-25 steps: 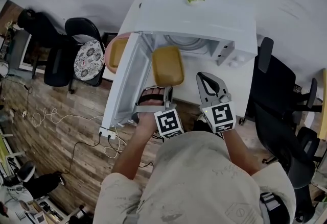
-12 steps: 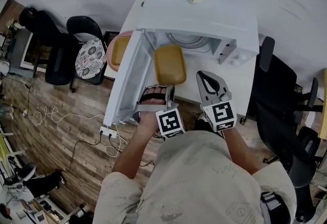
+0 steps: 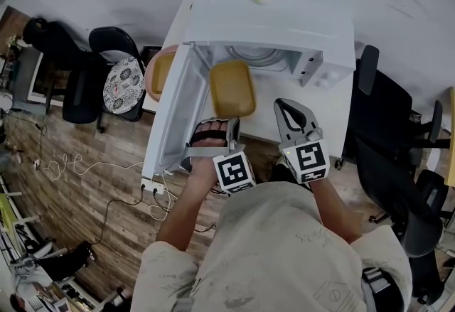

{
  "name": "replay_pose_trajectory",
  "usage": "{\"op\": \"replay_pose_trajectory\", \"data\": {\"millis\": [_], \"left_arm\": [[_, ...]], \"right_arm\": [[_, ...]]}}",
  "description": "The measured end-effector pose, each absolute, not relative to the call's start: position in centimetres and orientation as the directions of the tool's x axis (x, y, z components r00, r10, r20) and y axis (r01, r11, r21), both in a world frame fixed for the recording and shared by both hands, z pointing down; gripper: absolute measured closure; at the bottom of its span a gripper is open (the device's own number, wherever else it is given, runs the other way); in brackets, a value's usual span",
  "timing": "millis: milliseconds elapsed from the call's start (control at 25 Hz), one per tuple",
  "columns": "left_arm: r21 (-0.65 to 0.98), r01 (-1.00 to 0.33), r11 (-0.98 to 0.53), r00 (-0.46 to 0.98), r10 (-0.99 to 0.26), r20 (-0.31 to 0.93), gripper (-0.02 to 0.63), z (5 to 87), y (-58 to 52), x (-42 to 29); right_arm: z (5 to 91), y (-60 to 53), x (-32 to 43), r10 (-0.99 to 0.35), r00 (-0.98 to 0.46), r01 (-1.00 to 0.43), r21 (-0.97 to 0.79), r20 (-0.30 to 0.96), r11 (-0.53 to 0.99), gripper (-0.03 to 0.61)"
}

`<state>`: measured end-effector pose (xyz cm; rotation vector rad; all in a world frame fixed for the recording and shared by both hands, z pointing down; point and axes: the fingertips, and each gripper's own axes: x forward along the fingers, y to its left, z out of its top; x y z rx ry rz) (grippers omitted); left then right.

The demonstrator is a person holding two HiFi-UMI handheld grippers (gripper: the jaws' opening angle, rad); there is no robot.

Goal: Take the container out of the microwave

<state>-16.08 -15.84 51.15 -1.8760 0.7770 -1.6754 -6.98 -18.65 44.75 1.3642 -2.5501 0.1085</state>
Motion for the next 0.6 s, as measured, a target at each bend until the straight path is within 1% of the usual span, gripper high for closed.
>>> {"op": "replay_pose_trajectory", "data": {"millis": [600], "left_arm": [[-0.691,-0.093,-0.717,0.065,-0.697,0.714,0.589,51.07,-15.72,-16.32]], "right_arm": [[45.33,-19.26,-7.02,-0.803,-0.535,-0.822,0.057,0.264,0.566,0.565]]}}
